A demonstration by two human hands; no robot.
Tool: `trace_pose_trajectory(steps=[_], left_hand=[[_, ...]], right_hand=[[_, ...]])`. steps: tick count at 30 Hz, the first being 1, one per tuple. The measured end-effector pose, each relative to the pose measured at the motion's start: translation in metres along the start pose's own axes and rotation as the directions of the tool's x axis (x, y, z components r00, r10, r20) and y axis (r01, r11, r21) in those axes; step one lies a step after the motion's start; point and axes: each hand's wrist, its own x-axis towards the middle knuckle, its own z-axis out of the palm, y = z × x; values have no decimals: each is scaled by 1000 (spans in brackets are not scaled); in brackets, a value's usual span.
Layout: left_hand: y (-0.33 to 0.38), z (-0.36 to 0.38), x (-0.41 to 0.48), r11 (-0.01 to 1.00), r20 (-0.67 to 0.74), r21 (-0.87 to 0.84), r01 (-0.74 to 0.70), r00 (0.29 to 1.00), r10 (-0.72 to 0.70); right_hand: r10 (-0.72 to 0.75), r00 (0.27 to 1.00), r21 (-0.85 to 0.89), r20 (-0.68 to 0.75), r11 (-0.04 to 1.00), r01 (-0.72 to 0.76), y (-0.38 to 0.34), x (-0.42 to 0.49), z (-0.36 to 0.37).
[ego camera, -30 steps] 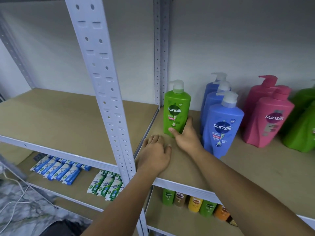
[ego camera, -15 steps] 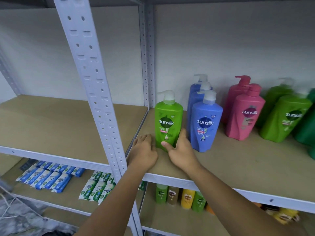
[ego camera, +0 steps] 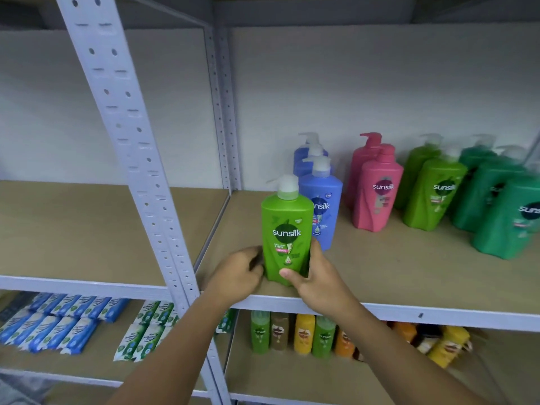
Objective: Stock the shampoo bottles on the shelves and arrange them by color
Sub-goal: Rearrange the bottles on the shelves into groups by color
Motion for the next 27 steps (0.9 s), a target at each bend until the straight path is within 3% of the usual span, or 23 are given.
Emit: trace_pose_trajectory(steps=[12, 22, 27], left_hand=[[56, 44, -5, 973, 168, -191, -132, 972, 165], [116, 94, 14, 917, 207, -348, -192, 939, 275], [142, 122, 30, 925, 170, -310, -222, 944, 284]], right_hand=[[38, 988, -49, -153, 998, -46, 23, -38, -62], [80, 964, -72, -254, 992, -102, 43, -61, -122], [86, 953, -79, -289, 990, -114, 58, -62, -153]])
